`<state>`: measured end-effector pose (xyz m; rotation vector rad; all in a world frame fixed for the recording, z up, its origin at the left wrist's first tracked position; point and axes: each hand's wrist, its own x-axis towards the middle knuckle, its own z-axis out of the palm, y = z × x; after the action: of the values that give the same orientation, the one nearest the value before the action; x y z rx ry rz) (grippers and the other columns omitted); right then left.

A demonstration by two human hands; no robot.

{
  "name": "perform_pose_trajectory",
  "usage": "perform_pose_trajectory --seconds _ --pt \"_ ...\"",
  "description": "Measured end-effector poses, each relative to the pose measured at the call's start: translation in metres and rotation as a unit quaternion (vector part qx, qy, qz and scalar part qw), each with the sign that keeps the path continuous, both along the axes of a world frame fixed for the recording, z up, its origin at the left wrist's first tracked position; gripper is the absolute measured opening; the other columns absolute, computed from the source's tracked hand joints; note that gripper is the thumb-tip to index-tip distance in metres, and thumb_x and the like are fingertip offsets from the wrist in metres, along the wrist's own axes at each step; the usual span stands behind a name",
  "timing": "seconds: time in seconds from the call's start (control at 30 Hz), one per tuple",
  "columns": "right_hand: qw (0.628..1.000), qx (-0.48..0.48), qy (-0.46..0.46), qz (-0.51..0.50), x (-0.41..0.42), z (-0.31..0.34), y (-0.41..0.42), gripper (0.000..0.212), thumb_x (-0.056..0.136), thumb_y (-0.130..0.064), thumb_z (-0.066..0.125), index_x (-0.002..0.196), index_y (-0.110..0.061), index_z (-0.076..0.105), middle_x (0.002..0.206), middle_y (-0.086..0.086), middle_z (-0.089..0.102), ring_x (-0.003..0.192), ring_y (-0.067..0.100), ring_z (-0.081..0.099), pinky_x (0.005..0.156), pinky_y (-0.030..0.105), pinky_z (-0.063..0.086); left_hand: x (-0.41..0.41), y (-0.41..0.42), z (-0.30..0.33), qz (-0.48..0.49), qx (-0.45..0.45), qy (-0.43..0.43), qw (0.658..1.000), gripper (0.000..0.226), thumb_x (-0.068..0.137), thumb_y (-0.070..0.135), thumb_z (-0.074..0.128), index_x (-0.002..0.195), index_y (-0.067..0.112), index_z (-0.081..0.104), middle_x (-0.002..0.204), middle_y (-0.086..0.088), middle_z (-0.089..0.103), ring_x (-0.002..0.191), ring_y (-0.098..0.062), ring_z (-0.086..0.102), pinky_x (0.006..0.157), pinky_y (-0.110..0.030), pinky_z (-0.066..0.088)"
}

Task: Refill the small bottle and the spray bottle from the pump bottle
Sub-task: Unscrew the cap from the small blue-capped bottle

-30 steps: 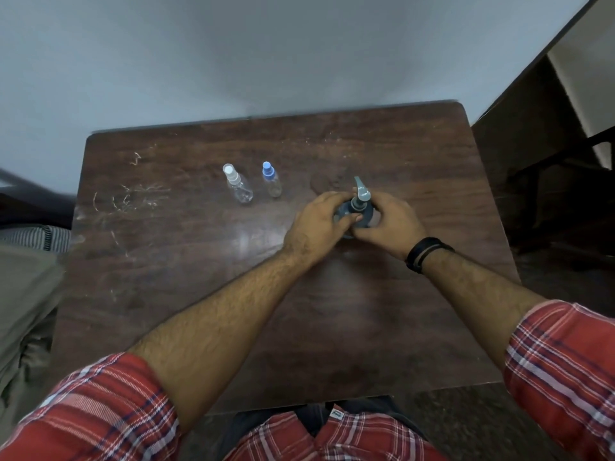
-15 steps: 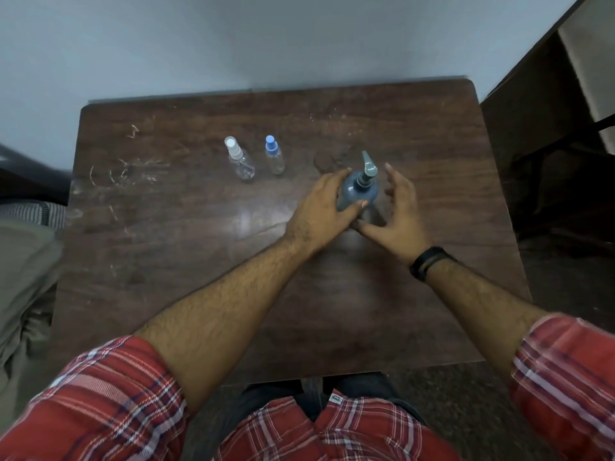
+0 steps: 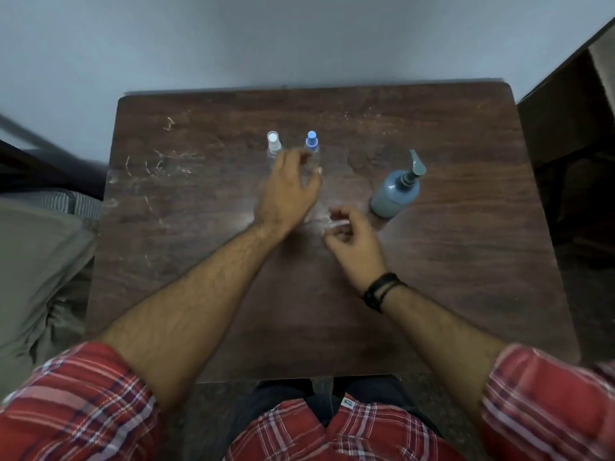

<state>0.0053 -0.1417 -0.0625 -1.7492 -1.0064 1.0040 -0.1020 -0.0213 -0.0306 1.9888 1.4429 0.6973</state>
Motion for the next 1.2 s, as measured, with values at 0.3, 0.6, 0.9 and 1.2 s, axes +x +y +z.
perform_pose_trajectory --seconds 0.3,0.6,0.9,1.2 --pt "0.997 -0.036 -0.01 -0.061 0.008 -0.009 0.107 0.07 0.079 -0.021 0.075 0.142 -0.018 0.046 0.144 -0.001 0.048 0.124 0.019 0.054 0.105 0.03 0.044 0.009 0.052 0.016 -0.048 -0.021 0.078 0.996 0.049 0.097 0.029 0.055 0.143 0.013 0.048 0.145 -0.004 0.05 0.132 -0.022 0.048 0.107 -0.037 0.04" --pt "0.997 -0.059 -0.047 -0.029 0.016 -0.014 0.149 0.059 0.085 -0.025 0.066 0.142 -0.02 0.051 0.14 0.001 0.057 0.127 0.015 0.054 0.107 0.033 0.043 0.023 0.07 0.009 -0.055 -0.043 0.099 0.993 0.043 0.098 0.022 0.055 0.14 0.016 0.055 0.14 -0.002 0.058 0.13 -0.018 0.051 0.106 -0.025 0.035" --pt "0.996 -0.052 -0.076 0.012 0.015 -0.004 0.136 0.025 0.097 -0.026 0.053 0.118 -0.023 0.065 0.09 -0.015 0.065 0.081 0.001 0.059 0.066 0.006 0.041 0.021 0.068 0.005 -0.067 -0.058 0.078 0.993 0.03 0.097 0.017 0.057 0.125 0.017 0.065 0.122 0.003 0.068 0.113 -0.01 0.061 0.081 -0.005 0.033" --pt "0.99 -0.063 -0.11 0.067 -0.001 -0.018 0.041 0.039 0.084 -0.031 0.061 0.122 -0.027 0.059 0.104 -0.003 0.072 0.098 0.018 0.067 0.085 0.039 0.054 -0.03 0.013 -0.016 -0.215 -0.141 0.032 0.966 0.038 0.089 0.025 0.075 0.125 0.019 0.067 0.111 0.009 0.069 0.075 0.006 0.064 0.074 -0.003 0.042"
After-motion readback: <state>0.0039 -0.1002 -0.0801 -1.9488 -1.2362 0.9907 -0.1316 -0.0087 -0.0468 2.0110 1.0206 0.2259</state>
